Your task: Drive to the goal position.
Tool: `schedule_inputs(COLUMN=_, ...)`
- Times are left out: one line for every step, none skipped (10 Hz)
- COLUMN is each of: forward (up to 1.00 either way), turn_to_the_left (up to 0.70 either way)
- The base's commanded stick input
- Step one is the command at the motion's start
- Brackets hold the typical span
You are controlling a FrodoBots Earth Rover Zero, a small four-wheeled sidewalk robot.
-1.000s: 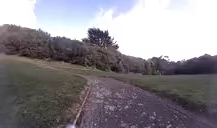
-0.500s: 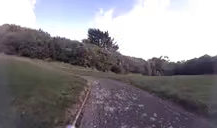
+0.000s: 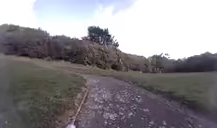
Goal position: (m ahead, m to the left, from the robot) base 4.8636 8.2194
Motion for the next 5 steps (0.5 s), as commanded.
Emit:
schedule_inputs(forward=0.70, turn_to_the_left=0.00)
schedule_inputs(forward=0.70, turn_to_the_left=0.00)
schedule_inputs(forward=0.70, turn_to_the_left=0.00)
schedule_inputs(forward=0.70, turn_to_the_left=0.00)
schedule_inputs(forward=0.70, turn_to_the_left=0.00)
